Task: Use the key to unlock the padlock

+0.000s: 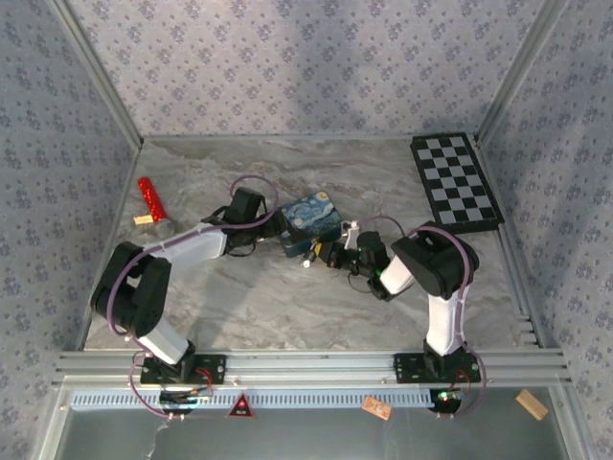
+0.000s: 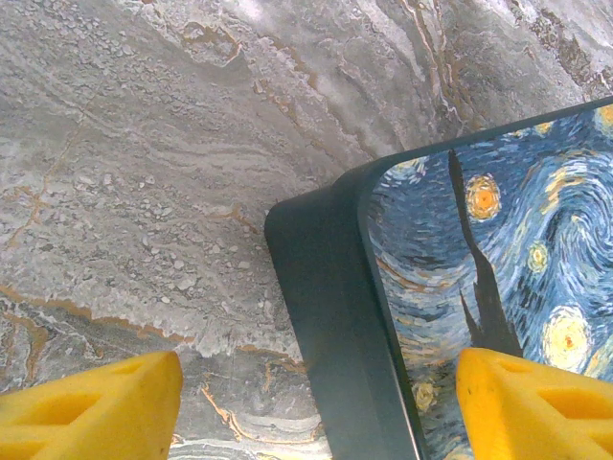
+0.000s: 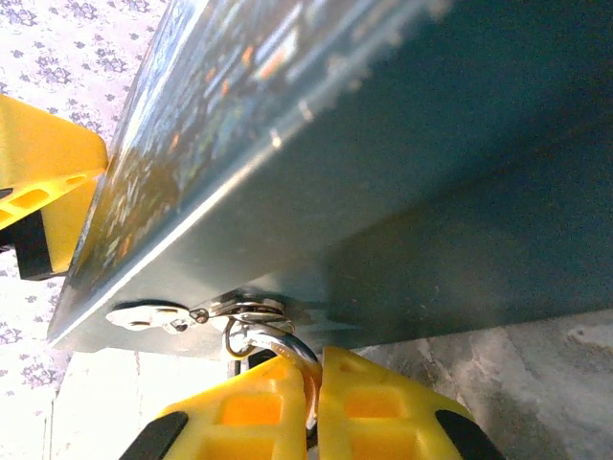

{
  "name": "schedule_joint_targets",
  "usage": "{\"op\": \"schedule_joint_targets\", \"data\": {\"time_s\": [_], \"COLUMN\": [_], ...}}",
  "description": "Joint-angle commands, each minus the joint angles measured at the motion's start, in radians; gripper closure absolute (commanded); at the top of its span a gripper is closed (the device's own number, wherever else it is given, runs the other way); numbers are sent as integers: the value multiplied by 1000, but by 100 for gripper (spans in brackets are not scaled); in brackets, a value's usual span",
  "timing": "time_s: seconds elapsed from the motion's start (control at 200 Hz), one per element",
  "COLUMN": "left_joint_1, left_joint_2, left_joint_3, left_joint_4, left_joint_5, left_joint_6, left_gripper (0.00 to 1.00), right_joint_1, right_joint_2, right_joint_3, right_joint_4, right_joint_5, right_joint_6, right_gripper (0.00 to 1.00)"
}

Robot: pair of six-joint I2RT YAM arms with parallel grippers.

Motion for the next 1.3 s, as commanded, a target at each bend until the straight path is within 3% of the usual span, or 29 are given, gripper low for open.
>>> {"op": "schedule_joint_targets", "data": {"time_s": [0.0, 0.195, 0.875, 1.294], "left_joint_1": [8, 6, -7, -28], "left_joint_2": [-19, -39, -57, -63], "left_joint_3": [-34, -65, -74, -72], "left_joint_4": [-30, -7, 0, 30], "left_joint_5": [-45, -63, -111, -87], "left_joint_6": [-15, -47, -94, -144], "left_gripper": [25, 25, 24, 24], "right_joint_1": [-1, 17, 72, 121], "right_joint_2": [-7, -13, -54, -40], "right_joint_3": [-23, -24, -72, -66], "right_joint_4": [27, 77, 160, 171], "right_joint_5": [22, 81, 233, 390], "right_joint_6": [55, 174, 351, 497], "right_gripper": [92, 100, 100, 100]}}
